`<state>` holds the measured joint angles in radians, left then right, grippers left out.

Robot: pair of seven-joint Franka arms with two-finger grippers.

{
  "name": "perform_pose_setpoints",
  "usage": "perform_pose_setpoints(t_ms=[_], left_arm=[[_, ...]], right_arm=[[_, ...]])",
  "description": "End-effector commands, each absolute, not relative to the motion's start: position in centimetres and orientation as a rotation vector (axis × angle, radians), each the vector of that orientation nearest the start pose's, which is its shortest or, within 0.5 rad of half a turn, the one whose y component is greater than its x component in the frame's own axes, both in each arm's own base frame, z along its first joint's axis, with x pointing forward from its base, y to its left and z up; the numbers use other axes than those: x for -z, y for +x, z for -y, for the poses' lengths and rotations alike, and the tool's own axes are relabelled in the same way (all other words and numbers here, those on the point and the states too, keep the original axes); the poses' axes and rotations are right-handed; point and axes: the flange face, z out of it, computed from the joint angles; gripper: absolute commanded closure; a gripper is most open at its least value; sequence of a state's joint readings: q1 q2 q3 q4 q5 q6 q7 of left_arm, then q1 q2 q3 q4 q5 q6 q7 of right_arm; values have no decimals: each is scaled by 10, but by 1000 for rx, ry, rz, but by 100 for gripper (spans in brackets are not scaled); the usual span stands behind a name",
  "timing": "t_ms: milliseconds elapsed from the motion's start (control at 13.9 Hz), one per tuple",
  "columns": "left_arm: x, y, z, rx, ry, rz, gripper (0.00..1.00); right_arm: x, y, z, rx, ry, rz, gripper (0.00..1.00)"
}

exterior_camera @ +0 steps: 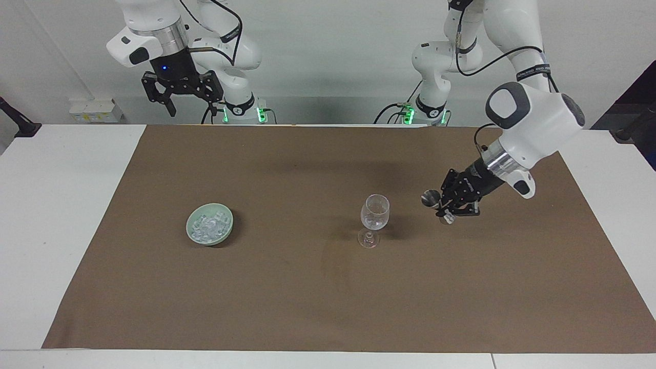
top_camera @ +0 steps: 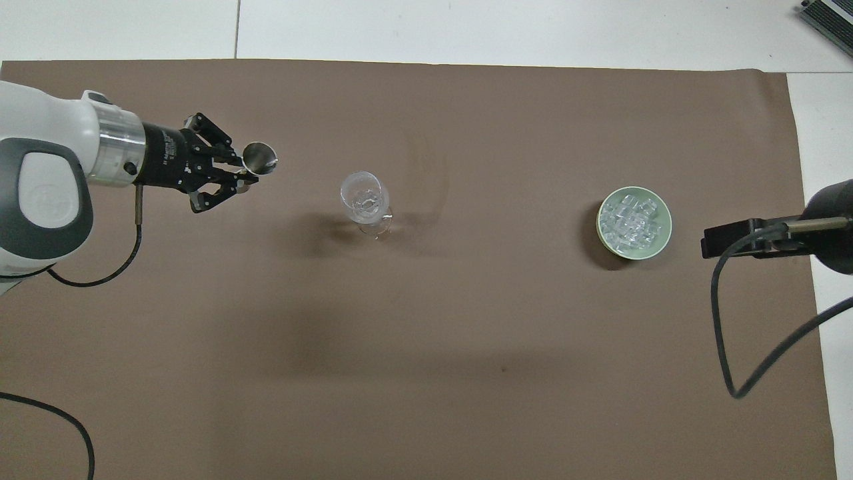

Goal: Pour wine and add ice with both arms
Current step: 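Carry the metal cup back toward its starting spot with the left gripper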

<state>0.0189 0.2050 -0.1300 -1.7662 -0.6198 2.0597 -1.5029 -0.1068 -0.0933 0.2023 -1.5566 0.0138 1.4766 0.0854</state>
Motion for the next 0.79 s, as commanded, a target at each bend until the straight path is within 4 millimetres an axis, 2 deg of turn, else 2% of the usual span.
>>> perform_pose_setpoints(t_ms=[0, 288, 505, 721], left_arm=[[-439, 627, 58, 633, 1630, -1982, 100], [-399, 624, -2, 717, 1577, -1886, 100], [-373, 613, -24, 767, 1551, -1805, 100], [-342, 607, -50, 839, 1459, -1754, 100]], right_arm=[[-672, 512, -54, 19, -3127, 35, 0], [-672, 512, -54, 19, -3127, 35, 0], [-673, 512, -53, 29, -3130, 27, 0], [-672, 516, -24, 34, -3128, -63, 0]])
